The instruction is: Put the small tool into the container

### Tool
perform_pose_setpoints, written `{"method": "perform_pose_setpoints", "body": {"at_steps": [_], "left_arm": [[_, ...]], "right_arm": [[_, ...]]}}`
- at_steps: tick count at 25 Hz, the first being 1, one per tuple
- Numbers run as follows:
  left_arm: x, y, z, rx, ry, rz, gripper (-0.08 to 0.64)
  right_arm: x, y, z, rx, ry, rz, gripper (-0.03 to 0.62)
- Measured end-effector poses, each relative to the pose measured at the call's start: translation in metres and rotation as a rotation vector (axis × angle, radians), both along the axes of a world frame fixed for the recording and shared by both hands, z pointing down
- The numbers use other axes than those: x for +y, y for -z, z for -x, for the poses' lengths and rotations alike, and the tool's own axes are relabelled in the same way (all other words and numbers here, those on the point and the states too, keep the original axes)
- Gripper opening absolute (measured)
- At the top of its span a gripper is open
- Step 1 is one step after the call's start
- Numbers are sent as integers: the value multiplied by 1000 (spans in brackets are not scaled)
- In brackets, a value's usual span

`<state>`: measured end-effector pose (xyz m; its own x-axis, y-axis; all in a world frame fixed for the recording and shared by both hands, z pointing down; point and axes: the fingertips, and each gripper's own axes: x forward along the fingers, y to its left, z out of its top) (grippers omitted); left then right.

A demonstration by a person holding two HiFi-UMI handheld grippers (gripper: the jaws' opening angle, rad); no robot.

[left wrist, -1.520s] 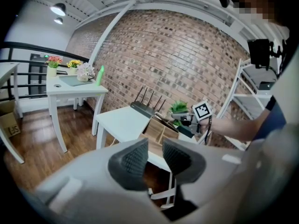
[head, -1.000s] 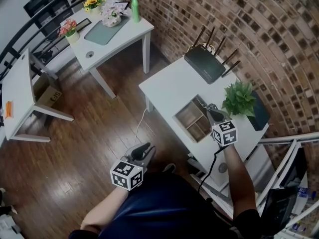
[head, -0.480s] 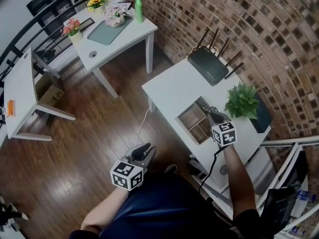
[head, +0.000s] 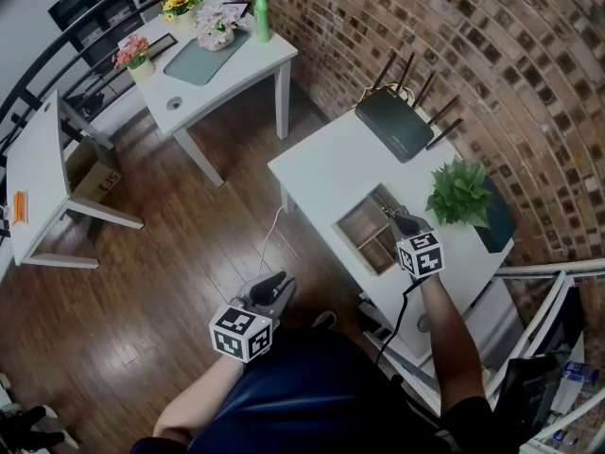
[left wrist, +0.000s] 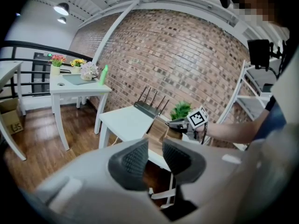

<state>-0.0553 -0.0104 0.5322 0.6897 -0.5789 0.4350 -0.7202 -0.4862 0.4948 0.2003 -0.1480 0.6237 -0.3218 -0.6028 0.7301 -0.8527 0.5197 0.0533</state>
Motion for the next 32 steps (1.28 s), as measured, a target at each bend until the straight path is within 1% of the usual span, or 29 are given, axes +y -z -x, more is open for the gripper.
{"method": "perform_pose_setpoints", "body": {"at_steps": [7,9,11,13,16,20,23,27,32], "left_arm": [[-3,0,-2,3,-10,0,94],[-4,0,-5,5,-20,-2,95],[-5,2,-9,7,-34,-5,95],[-7,3,-13,9,-51,-9,95],[-9,4,-20,13,-80,-14,95],[-10,6,-33,16,-136,-20,94],[-8,8,-42,17,-177,-22,95],[-5,9,-48,13,-214,-34,92],[1,11,-56,8,-264,-39,77]], "right_arm": [[1,-2,0,-11,-1,-12,20],[1,-2,-3,-25,-21,-10,70],[3,2,-5,-64,-48,-6,125],[5,9,-7,-95,-78,-19,129],[11,18,-12,-119,-117,-41,129],[27,24,-17,-204,-189,-35,118],[44,30,-22,-249,-236,-43,94],[66,45,-26,-286,-288,-85,67],[95,62,-16,-369,-324,-100,24]]}}
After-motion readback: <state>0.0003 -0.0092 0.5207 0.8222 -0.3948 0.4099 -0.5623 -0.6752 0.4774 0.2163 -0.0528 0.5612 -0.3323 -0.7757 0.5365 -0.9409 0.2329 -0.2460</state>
